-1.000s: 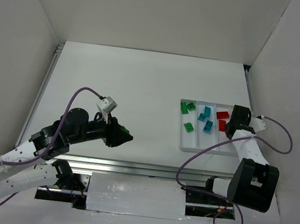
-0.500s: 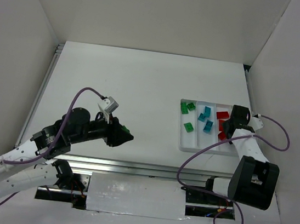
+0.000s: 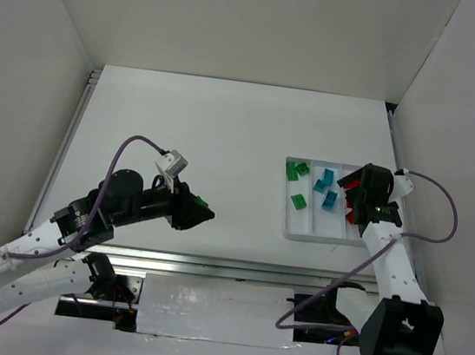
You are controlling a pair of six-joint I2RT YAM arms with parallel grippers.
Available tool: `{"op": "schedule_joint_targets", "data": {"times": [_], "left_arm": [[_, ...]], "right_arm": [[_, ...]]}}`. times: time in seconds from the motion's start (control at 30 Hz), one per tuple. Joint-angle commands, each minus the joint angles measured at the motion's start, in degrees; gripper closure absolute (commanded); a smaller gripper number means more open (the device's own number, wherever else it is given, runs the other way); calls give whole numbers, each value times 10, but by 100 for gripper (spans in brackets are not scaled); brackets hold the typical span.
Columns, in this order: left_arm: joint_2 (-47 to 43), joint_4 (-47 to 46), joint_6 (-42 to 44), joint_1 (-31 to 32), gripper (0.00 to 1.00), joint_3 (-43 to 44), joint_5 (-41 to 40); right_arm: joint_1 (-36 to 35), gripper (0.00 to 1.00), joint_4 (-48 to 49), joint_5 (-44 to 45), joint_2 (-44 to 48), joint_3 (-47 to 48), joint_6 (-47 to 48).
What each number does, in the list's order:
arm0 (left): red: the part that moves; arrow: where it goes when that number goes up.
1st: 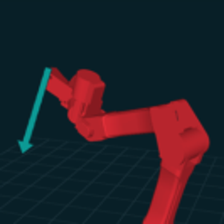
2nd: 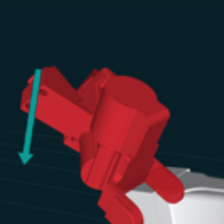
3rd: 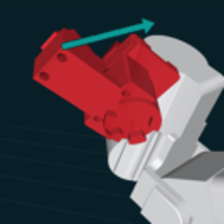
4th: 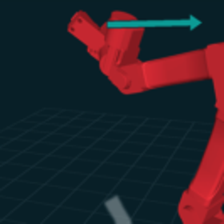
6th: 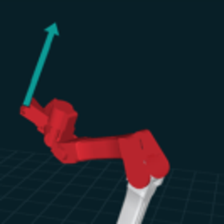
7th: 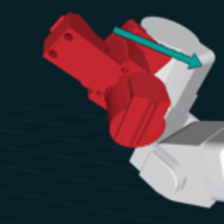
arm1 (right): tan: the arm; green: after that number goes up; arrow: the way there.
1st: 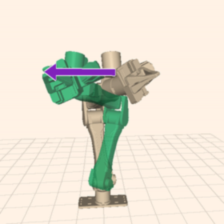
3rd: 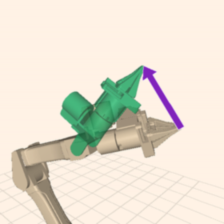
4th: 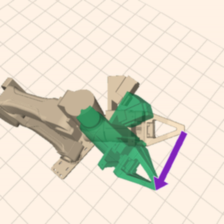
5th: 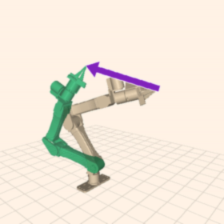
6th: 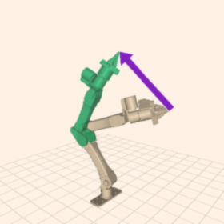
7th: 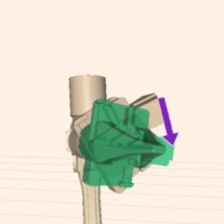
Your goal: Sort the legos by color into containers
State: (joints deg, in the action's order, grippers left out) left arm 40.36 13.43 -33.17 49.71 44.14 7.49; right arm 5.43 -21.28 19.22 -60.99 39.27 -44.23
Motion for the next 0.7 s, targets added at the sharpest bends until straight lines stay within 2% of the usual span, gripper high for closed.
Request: {"op": "schedule_joint_targets", "data": {"times": [0.0,0.1,0.13,0.2,0.23,0.33,0.4,0.5,0.6,0.67], "left_arm": [[6,-80,-39,2,99,3,-3],[21,-125,-75,2,100,4,0],[26,-129,-82,2,100,6,4],[42,-169,-102,2,100,9,23],[48,-178,-109,2,100,10,29],[66,-207,-138,3,100,10,48],[74,-251,-162,2,100,-3,66],[91,-305,-183,3,100,-12,118],[104,-340,-201,3,100,-23,126],[105,-344,-206,3,100,-28,121]], "right_arm": [[-51,0,-1,-56,60,23,38],[-120,0,66,-208,110,0,101],[-157,0,112,-305,122,-8,107],[-201,0,181,-401,164,-49,108],[-238,1,255,-481,177,-63,101],[-283,3,418,-638,202,-116,56],[-310,5,501,-659,204,-137,11],[-371,8,523,-638,197,-130,-4],[-419,12,582,-619,188,-135,-24],[-434,13,571,-608,181,-130,-12]]}}
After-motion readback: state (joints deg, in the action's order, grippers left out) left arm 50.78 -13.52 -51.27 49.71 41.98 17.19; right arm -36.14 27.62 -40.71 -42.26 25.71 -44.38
